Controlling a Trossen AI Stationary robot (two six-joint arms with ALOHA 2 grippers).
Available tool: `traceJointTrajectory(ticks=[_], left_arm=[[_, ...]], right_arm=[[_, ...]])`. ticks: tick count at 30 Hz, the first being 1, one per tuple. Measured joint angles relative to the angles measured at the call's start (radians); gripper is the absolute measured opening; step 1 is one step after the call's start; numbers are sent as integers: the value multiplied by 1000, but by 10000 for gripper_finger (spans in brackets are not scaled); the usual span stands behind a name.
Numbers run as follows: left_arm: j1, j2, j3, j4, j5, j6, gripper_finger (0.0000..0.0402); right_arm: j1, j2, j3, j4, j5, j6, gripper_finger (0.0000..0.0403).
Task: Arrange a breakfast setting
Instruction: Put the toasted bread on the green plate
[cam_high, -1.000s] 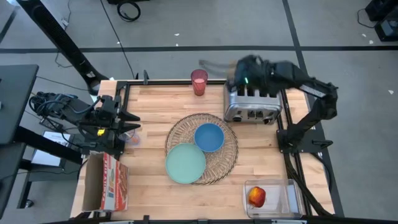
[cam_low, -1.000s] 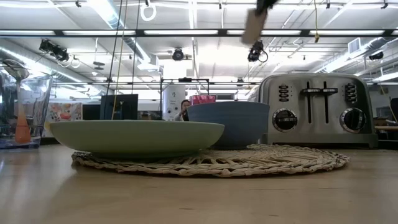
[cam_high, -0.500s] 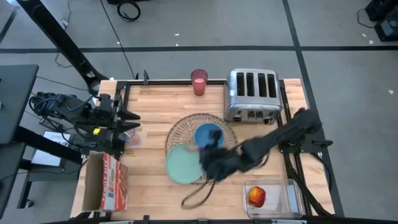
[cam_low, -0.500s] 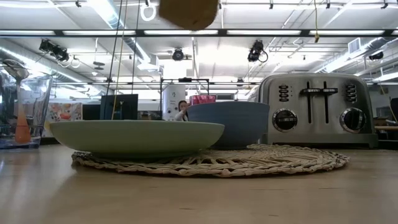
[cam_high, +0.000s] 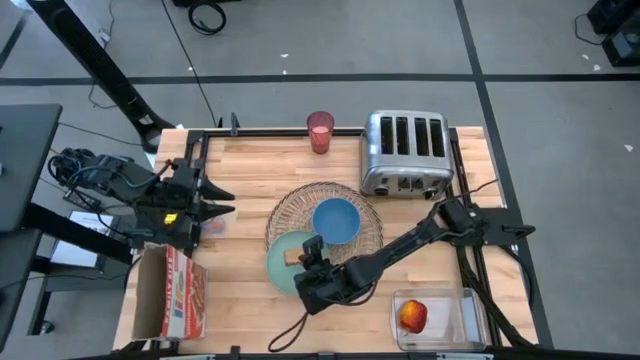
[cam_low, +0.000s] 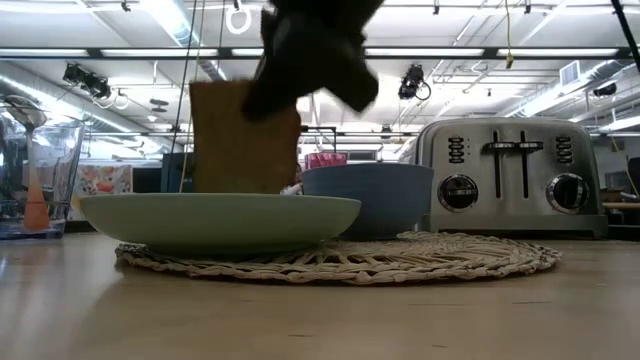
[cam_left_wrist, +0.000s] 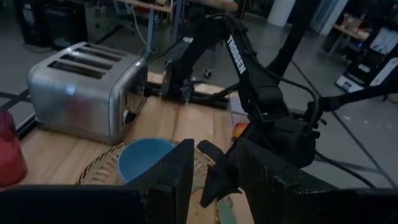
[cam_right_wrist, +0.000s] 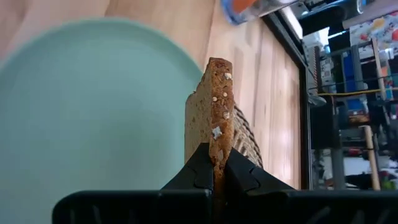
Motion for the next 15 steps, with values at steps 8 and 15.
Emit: traceJointTrajectory(ticks=[8,15], left_arm=[[0,-2,0,-21,-4,-26,130],[0,-2,0,-27,-5,-25,130]], right_arm=[[-18,62,0,91,-72,-167,15],[-27,58,0,77,-120,-144,39]])
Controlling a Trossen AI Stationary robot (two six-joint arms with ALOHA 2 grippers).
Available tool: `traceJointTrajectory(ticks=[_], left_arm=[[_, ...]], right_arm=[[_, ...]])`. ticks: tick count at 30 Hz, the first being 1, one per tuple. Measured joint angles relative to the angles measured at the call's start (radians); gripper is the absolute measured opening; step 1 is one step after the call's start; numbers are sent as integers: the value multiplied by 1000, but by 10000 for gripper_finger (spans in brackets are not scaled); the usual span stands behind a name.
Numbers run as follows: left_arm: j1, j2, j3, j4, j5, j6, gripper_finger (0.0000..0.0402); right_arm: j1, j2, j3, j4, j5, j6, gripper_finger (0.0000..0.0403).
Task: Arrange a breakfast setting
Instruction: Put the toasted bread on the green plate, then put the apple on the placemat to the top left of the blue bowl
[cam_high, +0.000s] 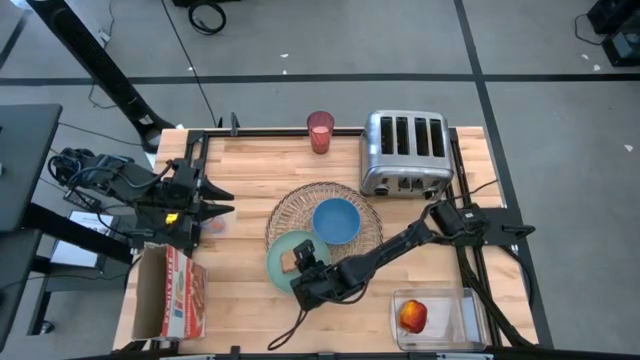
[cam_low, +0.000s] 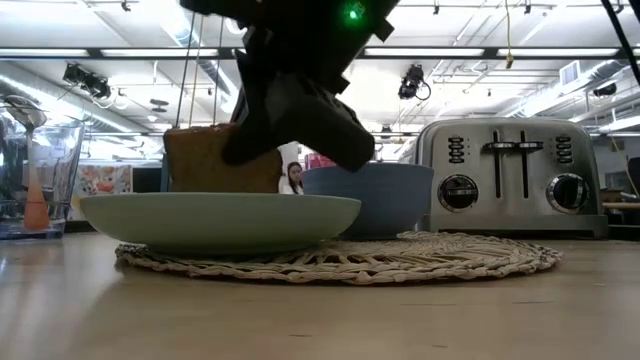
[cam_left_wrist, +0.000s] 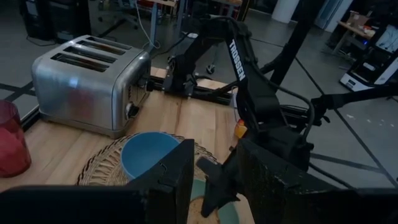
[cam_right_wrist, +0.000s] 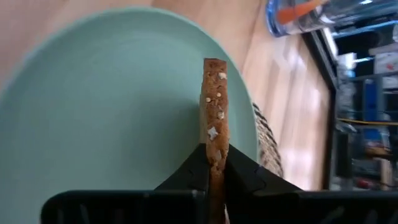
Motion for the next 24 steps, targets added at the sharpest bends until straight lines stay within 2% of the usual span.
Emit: traceJointTrajectory(ticks=[10,15,20,24], left_arm=[[0,0,0,-7,0,-7,130],[0,0,0,-33,0,-27,130],[0,0,0,-68,-1,-28,130],[0,0,0,-68,-1,-26,130]], right_arm=[[-36,-12,0,-68,-209,204,130],[-44,-80,32,-201,-298,463,169],[-42,-196,33,-293,-304,607,194],[-38,-258,34,-316,-276,599,201]])
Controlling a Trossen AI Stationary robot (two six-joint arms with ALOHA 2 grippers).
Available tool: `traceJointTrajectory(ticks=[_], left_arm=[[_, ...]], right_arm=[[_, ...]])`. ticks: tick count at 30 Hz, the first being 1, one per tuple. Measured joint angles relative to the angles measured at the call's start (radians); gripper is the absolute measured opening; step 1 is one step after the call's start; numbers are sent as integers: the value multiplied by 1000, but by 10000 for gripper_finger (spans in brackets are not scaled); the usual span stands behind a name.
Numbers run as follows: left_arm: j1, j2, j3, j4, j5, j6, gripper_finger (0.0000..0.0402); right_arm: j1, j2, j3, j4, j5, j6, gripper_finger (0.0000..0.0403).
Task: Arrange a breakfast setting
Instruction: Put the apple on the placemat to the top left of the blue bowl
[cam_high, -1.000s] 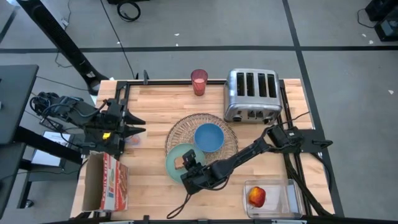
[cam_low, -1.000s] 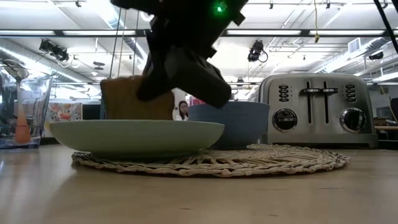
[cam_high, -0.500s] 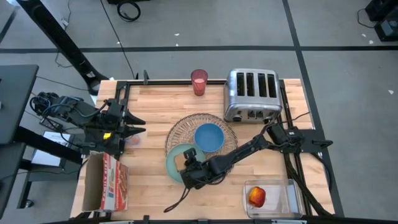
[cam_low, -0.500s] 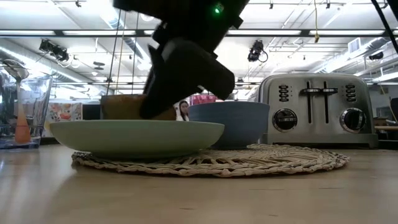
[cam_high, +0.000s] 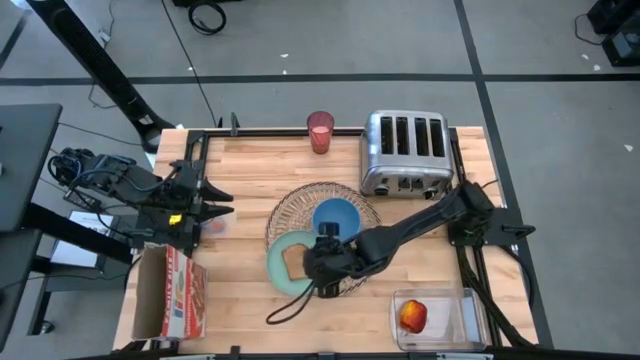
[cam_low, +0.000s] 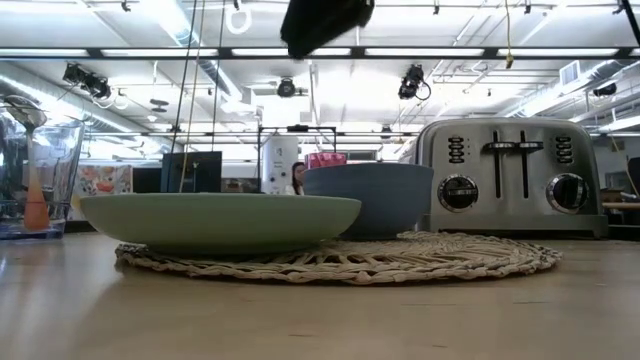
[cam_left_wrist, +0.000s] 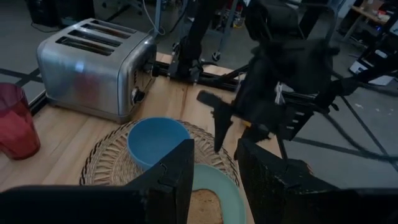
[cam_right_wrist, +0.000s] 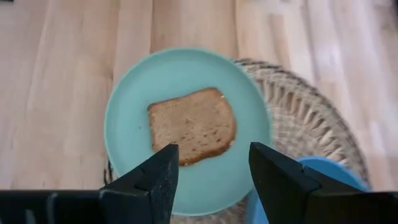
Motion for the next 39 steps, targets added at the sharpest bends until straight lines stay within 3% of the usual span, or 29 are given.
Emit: traceJointTrajectory(ticks=[10,16,19,27,33,39], left_arm=[[-20,0,0,-14,0,-28,130],[-51,0,0,-49,1,-61,130],[-67,0,0,-53,1,-78,130],[-84,1,0,-53,1,-18,130],[-84,3,0,-52,1,25,130],[-84,13,1,-51,0,34,130]], right_arm=[[27,-39,-1,-73,-10,176,201],[96,-144,-1,-227,-109,540,201],[168,-201,-1,-329,-132,717,206],[427,-238,-1,-486,-256,826,239],[518,-208,-5,-494,-289,591,237],[530,-153,-38,-488,-405,369,224]])
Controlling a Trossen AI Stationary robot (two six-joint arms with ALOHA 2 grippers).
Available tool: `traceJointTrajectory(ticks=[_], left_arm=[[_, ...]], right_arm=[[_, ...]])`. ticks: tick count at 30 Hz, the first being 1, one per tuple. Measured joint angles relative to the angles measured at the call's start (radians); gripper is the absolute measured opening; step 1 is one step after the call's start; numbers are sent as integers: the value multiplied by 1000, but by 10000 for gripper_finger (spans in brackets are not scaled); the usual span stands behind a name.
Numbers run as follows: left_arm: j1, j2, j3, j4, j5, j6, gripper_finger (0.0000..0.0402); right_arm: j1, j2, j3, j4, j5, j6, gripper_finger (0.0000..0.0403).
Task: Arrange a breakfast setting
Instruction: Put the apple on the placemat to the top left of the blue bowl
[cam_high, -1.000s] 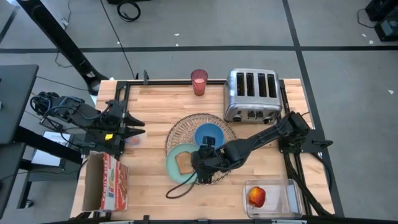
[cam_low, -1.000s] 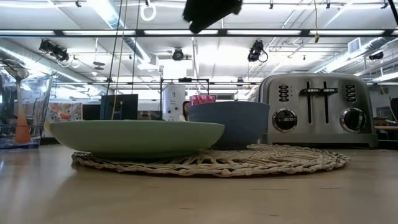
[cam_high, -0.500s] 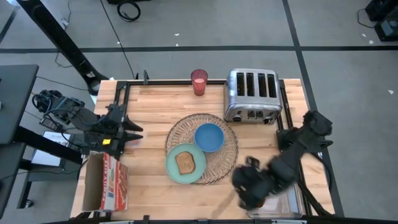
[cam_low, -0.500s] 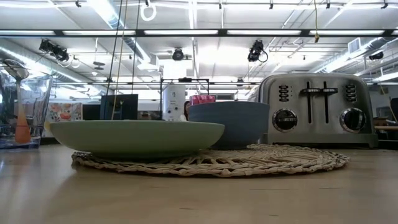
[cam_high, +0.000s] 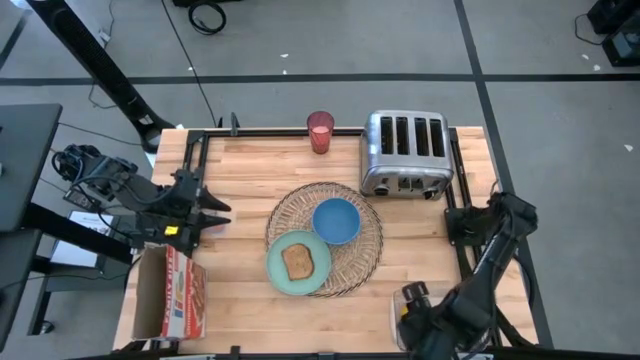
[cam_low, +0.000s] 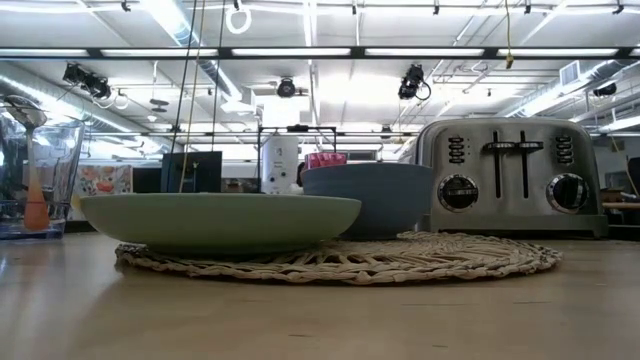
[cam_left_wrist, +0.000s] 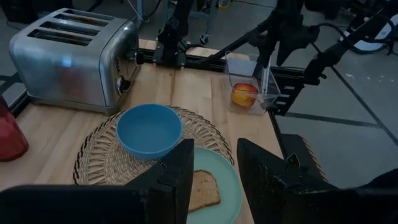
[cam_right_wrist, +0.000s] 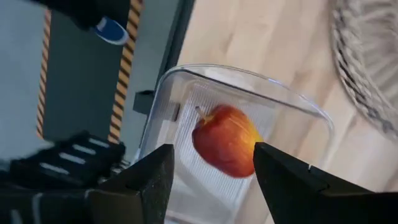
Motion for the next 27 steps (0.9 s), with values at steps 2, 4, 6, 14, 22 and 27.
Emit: traceJointTrajectory(ticks=[2,4,6,14,22,27], left_arm=[[0,3,0,-1,0,0,130],[0,6,0,0,0,-5,130],[0,7,0,-1,0,-8,130],[0,19,0,0,0,4,130],[0,20,0,0,0,26,130],[0,20,0,0,0,26,130]], right_arm=[[-1,12,-19,34,-14,-74,217],[-3,20,-48,61,-33,-129,211],[-2,22,-94,93,-50,-152,206],[3,5,-277,314,-89,-318,192],[-3,5,-409,492,-91,-429,189],[-4,5,-465,609,-91,-450,189]])
